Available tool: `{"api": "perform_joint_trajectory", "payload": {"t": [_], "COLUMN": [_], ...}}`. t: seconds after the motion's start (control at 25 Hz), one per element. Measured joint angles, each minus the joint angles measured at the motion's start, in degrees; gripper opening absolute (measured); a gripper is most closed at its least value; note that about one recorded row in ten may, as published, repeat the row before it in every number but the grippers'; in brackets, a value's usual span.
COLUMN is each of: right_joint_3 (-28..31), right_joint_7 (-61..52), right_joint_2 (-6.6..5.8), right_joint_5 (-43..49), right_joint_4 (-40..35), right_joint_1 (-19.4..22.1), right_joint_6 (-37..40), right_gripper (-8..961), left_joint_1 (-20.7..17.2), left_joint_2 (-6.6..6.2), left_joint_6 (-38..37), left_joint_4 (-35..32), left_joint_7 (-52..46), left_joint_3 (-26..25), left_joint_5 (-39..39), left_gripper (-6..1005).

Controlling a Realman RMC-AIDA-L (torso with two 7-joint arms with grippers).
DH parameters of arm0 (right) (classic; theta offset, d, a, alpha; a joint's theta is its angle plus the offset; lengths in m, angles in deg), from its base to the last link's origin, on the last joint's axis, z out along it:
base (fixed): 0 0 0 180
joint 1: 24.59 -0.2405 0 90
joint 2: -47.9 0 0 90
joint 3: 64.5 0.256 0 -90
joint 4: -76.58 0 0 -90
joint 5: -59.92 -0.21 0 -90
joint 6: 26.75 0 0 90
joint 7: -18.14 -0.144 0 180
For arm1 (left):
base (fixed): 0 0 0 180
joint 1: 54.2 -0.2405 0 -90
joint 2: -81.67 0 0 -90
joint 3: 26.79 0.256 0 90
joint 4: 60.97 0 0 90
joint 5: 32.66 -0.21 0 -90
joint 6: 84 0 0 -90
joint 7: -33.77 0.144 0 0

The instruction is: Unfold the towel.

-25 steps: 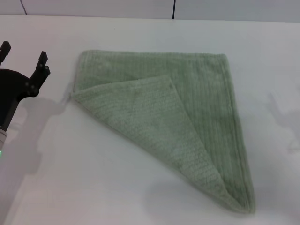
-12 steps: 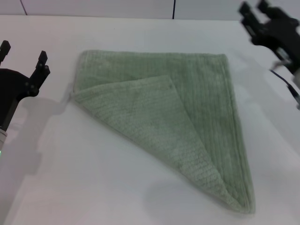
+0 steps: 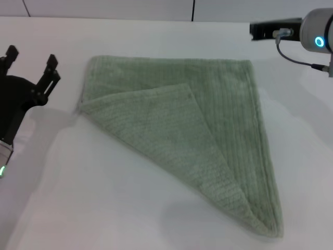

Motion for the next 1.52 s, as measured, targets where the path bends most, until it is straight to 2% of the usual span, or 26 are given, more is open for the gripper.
{"api": "perform_joint_trajectory", "payload": {"t": [0.08, 0.12, 0.16, 0.2, 0.28, 0.48, 0.64, 0.76, 0.8, 0.84, 0.88, 0.92, 1.0, 1.04, 1.08, 1.12, 1.16, 1.2, 1.36, 1.4, 1.44, 1.48, 1.52], "right_joint_3": [6.5, 6.5, 11.1, 11.1, 12.7, 14.1, 14.2, 14.6, 14.9, 15.1, 15.3, 15.3, 15.3, 15.3, 15.3, 15.3, 15.3, 15.3, 15.4, 15.4, 15.4, 15.4, 15.4], "right_joint_7": [4.8, 4.8, 7.3, 7.3, 8.6, 10.4, 10.8, 10.9, 10.9, 10.9, 10.9, 10.9, 10.9, 10.9, 10.9, 10.9, 10.9, 10.9, 10.9, 11.0, 10.9, 10.9, 10.9], "right_joint_2": [2.61, 2.61, 3.89, 3.89, 3.76, 3.42, 3.4, 3.38, 3.38, 3.38, 3.38, 3.38, 3.38, 3.38, 3.38, 3.38, 3.38, 3.38, 3.38, 3.38, 3.38, 3.38, 3.38], "right_joint_5": [0.5, 0.5, 1.8, 1.8, 2.8, 4.3, 4.5, 4.5, 4.6, 4.6, 4.7, 4.7, 4.7, 4.7, 4.7, 4.7, 4.7, 4.7, 4.7, 4.7, 4.7, 4.7, 4.7], "right_joint_4": [-0.4, -0.4, -1.6, -1.6, -4.7, -11.8, -13.2, -12.6, -12.3, -12.2, -12.0, -12.0, -12.0, -12.0, -12.2, -12.2, -12.3, -12.3, -12.5, -12.7, -13.0, -14.3, -14.3], "right_joint_1": [-1.9, -1.9, -3.9, -3.9, -6.5, -10.0, -10.7, -10.7, -10.7, -10.8, -10.8, -10.8, -10.8, -10.8, -10.8, -10.8, -10.8, -10.8, -10.8, -11.0, -11.2, -12.0, -12.0], "right_joint_6": [-7.1, -7.1, -12.5, -12.5, -16.5, -17.7, -17.5, -17.5, -17.6, -17.7, -17.7, -17.7, -17.5, -17.4, -17.3, -17.3, -17.3, -17.3, -17.3, -17.3, -17.3, -17.3, -17.3], "right_gripper": [85, 52, 19, 16, 11, 0, -1, -1, 0, 0, 0, 0, 0, 0, -1, -1, -1, -1, 0, 0, 0, 0, 0], "left_joint_1": [0.3, 0.3, 0.2, 0.2, -0.1, 0.7, 1.2, 1.1, 1.1, 0.7, -1.0, -1.0, -2.9, -3.7, -4.3, -4.3, -4.8, -4.8, -5.1, -5.1, -4.9, -4.7, -3.9], "left_joint_2": [-0.28, -0.28, -0.56, -0.56, -0.69, -0.91, -1.01, -1.51, -1.51, -1.53, -1.26, -1.26, -1.22, -1.59, -2.64, -2.64, -4.13, -4.13, -8.9, -9.52, -10.23, -10.31, -10.13], "left_joint_6": [-0.5, -0.5, -0.6, -0.6, -0.4, 0.2, 1.8, 13.3, 13.3, 17.1, 26.7, 26.7, 36.0, 40.6, 48.0, 48.0, 58.2, 58.2, 79.9, 82.8, 90.6, 92.5, 99.8], "left_joint_4": [0.9, 0.9, 2.6, 2.6, 4.8, 5.0, 5.5, 12.4, 12.4, 15.0, 21.7, 21.7, 29.5, 33.7, 40.1, 40.1, 48.3, 48.3, 65.2, 68.0, 73.1, 74.3, 77.2], "left_joint_7": [-3.2, -3.2, -5.4, -5.4, -6.3, -8.5, -7.9, -2.4, -2.4, 0.6, 8.3, 8.3, 12.8, 13.2, 12.7, 12.7, 10.9, 10.9, 5.5, 5.4, 5.8, 6.0, 7.7], "left_joint_3": [1.9, 1.9, 3.9, 3.9, 5.7, 7.5, 7.7, 6.9, 6.9, 6.4, 4.5, 4.5, 2.8, 2.4, 2.2, 2.2, 1.9, 1.9, 2.2, 2.4, 2.3, 2.2, 1.1], "left_joint_5": [-0.1, -0.1, -0.2, -0.2, -0.2, -0.7, -1.2, -1.6, -1.6, -1.7, -1.8, -1.8, -1.8, -2.1, -2.6, -2.6, -2.9, -2.9, -2.7, -2.4, -1.5, -1.2, 0.5], "left_gripper": [804, 803, 802, 802, 801, 797, 795, 793, 792, 792, 791, 790, 789, 789, 788, 787, 787, 786, 784, 783, 782, 782, 781]}}
